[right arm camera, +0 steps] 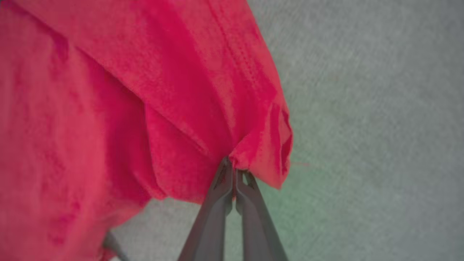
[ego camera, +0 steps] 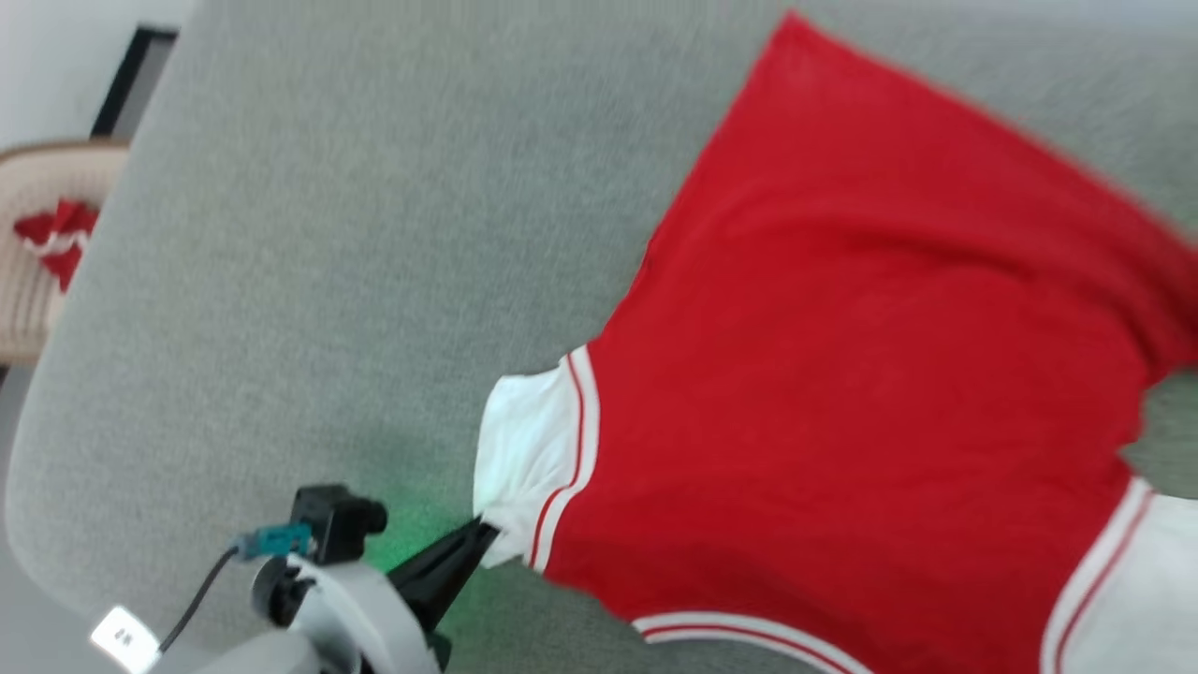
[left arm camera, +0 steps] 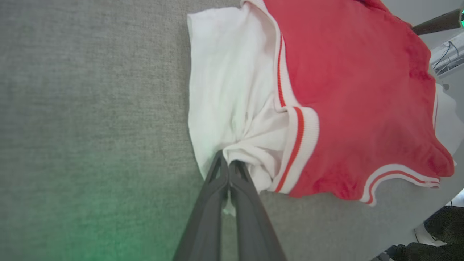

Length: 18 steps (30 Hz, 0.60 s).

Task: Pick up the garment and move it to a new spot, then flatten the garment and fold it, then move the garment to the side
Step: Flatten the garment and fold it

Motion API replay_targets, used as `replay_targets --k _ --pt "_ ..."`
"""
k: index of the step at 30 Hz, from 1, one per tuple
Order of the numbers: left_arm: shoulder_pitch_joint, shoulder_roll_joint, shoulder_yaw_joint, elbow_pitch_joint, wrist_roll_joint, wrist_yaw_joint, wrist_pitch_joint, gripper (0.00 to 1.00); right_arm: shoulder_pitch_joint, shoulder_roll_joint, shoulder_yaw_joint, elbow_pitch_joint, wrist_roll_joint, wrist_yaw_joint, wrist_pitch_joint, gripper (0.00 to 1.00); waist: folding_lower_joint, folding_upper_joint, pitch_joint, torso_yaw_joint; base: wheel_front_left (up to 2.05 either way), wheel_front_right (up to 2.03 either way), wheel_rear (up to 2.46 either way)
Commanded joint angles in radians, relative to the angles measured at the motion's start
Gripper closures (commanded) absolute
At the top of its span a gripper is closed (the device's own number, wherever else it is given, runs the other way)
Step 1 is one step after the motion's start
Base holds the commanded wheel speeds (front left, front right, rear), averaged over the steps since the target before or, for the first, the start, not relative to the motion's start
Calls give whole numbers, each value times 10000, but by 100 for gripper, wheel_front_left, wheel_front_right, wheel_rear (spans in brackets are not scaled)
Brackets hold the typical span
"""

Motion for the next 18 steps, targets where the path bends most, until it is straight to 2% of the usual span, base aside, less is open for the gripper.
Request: replay_targets --k 1,5,9,12,18 --pt "231 150 -1 20 -44 102 15 100 495 -168 90 -325 233 -12 42 100 0 0 -1085 -691 0 0 0" --pt "410 371 76 -274 -133 254 22 100 2235 -969 -124 -1892 1001 -12 27 100 0 0 -1270 -1002 0 0 0" --pt "511 601 130 -485 -178 391 61 100 4023 -1361 -530 -3122 1376 -12 -126 100 0 0 -1329 -1315 0 0 0" --pt "542 700 143 -595 -184 491 65 100 5315 -1396 -942 -3832 1416 -12 -277 100 0 0 -1337 -1507 0 0 0" --pt "483 783 120 -711 -141 600 174 100 7758 -926 -1664 -5065 977 -12 -271 100 0 0 -1278 -1704 0 0 0"
